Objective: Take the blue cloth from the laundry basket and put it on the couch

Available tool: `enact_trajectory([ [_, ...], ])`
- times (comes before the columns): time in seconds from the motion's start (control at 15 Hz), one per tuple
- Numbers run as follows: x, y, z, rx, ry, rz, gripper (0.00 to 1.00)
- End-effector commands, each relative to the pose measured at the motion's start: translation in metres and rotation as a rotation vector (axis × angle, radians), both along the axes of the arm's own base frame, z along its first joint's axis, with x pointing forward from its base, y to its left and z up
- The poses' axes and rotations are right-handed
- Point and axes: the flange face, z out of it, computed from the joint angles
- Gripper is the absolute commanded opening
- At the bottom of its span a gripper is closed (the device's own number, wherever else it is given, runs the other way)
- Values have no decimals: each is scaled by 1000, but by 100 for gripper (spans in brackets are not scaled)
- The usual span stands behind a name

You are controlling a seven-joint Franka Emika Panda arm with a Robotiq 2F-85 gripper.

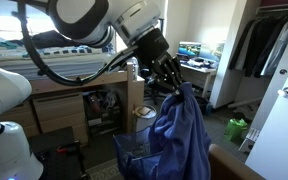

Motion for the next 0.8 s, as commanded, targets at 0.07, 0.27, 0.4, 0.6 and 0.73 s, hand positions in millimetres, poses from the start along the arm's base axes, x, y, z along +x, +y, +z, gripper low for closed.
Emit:
enact_trajectory([
  [0.07,-12,-61,-12,59,-92,-228,2],
  [0.27,-15,-92,-38,84,-146,-333,2],
  [0.4,-11,-110,-64,94,-158,-383,2],
  [0.6,-1,-129,-111,121,-125,-434,2],
  [0.73,11,-135,-147,149,-62,-454,2],
])
